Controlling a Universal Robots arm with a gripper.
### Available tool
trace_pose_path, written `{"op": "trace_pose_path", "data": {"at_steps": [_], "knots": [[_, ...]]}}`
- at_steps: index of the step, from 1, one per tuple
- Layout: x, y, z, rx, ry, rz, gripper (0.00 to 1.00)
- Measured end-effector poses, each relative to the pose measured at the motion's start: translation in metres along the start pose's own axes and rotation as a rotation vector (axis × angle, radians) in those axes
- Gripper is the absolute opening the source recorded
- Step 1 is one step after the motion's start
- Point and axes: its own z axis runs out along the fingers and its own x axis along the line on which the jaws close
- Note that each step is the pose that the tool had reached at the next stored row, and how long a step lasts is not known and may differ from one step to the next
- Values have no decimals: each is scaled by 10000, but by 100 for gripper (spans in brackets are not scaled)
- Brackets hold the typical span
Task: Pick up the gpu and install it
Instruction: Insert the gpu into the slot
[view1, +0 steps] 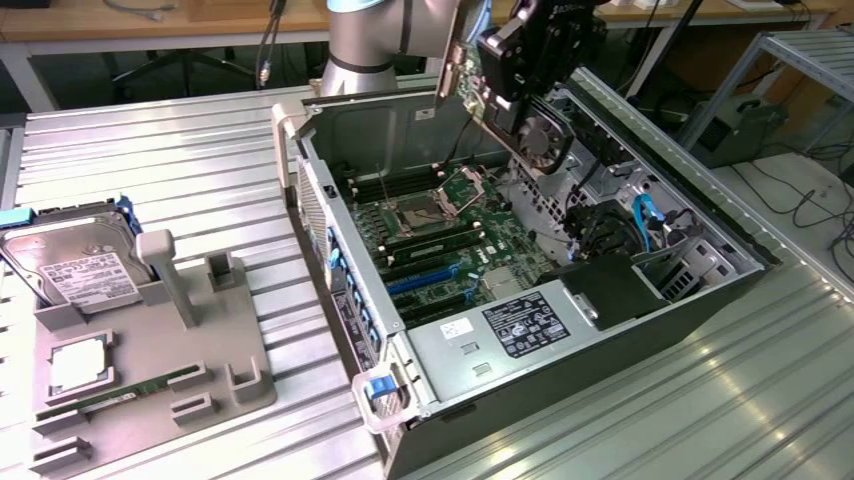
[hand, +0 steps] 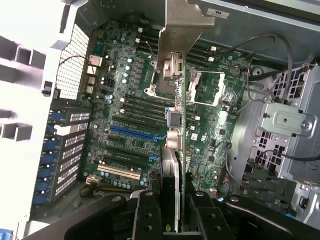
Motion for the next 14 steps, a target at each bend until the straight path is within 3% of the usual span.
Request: {"op": "trace_pose_path", "data": {"at_steps": [14], "knots": [[1, 0, 0, -21, 14, -1697, 27]]}}
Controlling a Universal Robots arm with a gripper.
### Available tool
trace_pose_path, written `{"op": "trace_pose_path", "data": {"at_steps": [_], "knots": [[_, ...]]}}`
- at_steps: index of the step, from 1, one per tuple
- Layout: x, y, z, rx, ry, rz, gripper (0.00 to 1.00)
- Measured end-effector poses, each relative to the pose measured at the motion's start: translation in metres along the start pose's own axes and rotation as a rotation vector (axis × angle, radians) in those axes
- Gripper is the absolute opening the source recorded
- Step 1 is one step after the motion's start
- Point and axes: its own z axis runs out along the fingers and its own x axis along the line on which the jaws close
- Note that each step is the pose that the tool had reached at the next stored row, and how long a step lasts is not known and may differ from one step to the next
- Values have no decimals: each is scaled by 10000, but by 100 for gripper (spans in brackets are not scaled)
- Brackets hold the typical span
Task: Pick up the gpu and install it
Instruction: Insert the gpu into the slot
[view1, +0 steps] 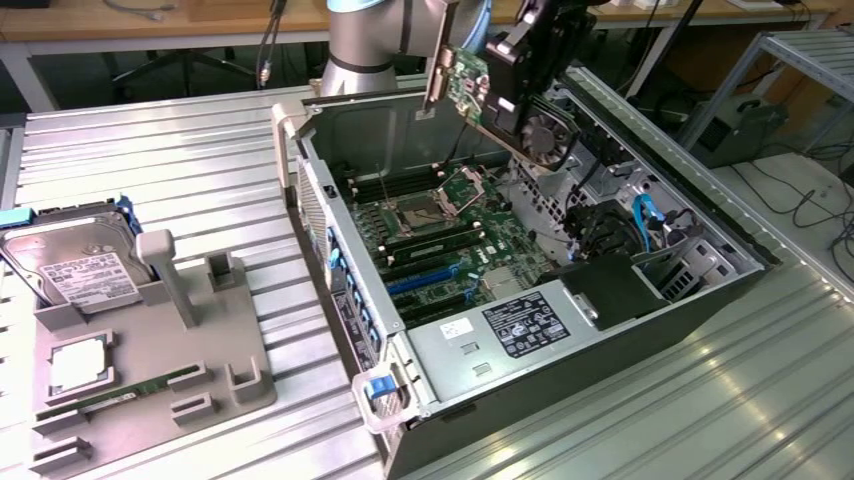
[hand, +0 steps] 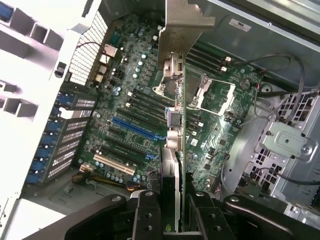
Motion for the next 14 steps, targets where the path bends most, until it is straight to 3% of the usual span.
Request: {"op": "trace_pose_path", "data": {"at_steps": [14], "knots": [[0, 0, 0, -19, 13, -1597, 27]]}}
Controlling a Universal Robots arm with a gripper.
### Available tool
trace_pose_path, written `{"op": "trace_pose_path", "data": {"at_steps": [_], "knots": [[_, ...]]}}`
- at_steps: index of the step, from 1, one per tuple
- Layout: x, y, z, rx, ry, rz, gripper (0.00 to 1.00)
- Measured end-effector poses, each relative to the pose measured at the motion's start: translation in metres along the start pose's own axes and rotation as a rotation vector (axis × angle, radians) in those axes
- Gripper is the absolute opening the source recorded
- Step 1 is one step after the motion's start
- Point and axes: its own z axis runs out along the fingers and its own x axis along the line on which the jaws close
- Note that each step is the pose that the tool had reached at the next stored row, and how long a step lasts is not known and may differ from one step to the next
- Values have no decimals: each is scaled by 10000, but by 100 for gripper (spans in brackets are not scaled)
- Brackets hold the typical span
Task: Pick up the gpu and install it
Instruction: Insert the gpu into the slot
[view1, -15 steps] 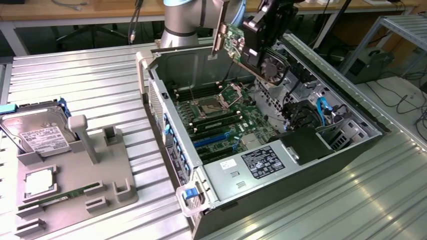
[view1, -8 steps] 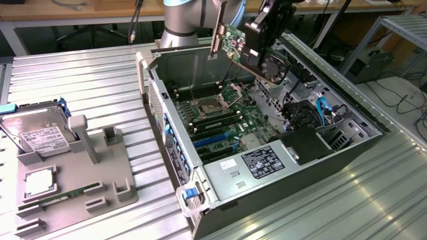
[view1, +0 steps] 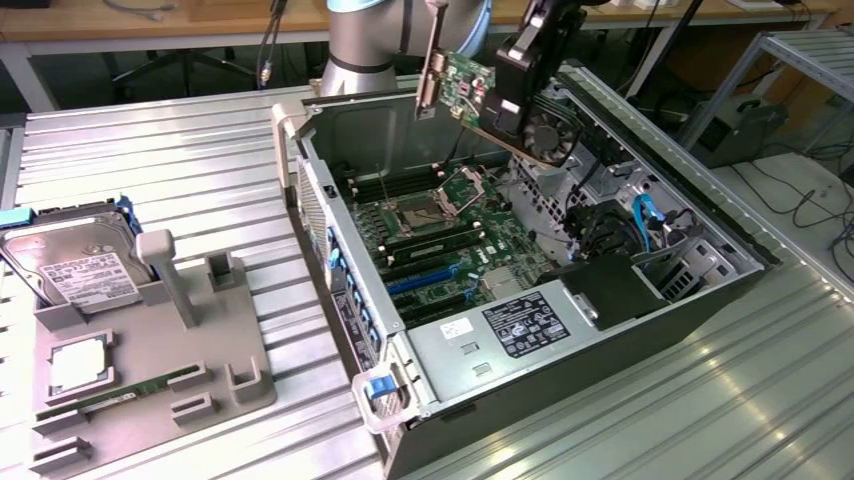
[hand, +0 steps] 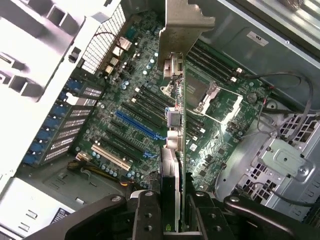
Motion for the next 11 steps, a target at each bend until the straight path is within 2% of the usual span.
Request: {"op": "trace_pose_path", "data": {"at_steps": [11], "knots": [[0, 0, 0, -16, 10, -1259, 27]]}}
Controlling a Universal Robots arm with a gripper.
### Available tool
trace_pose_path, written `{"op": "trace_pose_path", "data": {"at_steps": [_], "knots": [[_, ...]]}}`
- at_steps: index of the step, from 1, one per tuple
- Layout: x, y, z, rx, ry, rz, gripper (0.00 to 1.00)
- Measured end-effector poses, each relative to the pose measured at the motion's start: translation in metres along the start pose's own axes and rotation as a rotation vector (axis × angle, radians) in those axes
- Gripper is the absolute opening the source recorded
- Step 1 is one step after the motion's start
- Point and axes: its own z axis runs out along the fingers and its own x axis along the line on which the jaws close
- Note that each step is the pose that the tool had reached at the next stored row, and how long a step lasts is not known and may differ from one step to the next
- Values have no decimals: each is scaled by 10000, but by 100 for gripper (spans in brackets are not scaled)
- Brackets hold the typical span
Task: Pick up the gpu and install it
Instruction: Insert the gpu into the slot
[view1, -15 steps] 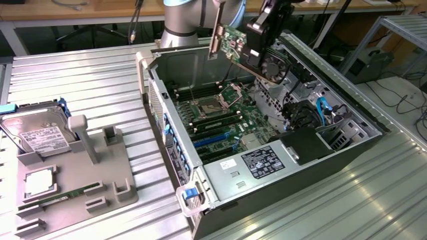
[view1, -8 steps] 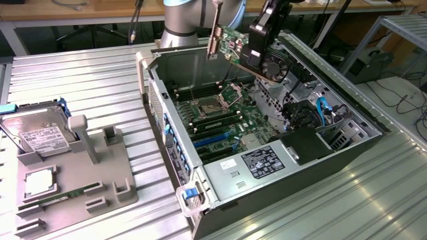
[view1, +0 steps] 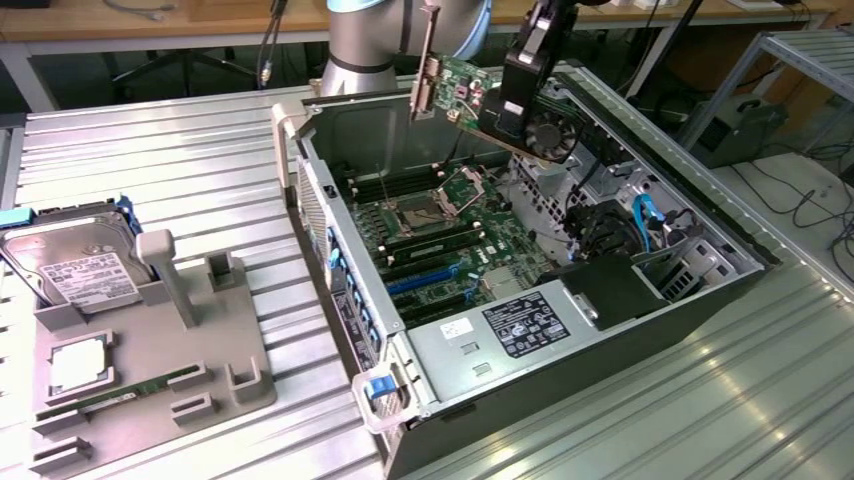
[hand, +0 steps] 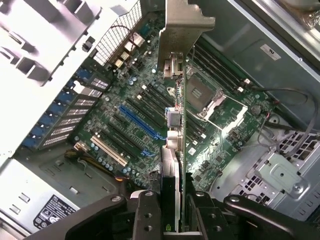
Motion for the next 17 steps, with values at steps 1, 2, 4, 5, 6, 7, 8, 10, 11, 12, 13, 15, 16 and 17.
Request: {"op": "trace_pose_path", "data": {"at_steps": [1, 2, 4, 5, 6, 7, 8, 10, 11, 12, 13, 15, 16, 17], "knots": [[0, 0, 0, -2, 1, -111, 27], [0, 0, 0, -2, 2, -207, 27], [0, 0, 0, -5, 4, -443, 27], [0, 0, 0, -6, 5, -559, 27], [0, 0, 0, -8, 6, -667, 27], [0, 0, 0, -9, 7, -758, 27], [0, 0, 0, -11, 7, -855, 27], [0, 0, 0, -14, 9, -1101, 27], [0, 0, 0, -15, 11, -1254, 27], [0, 0, 0, -17, 11, -1352, 27], [0, 0, 0, -18, 12, -1468, 27], [0, 0, 0, -24, 15, -1865, 27], [0, 0, 0, -25, 17, -1990, 27], [0, 0, 0, -27, 18, -2121, 27]]}}
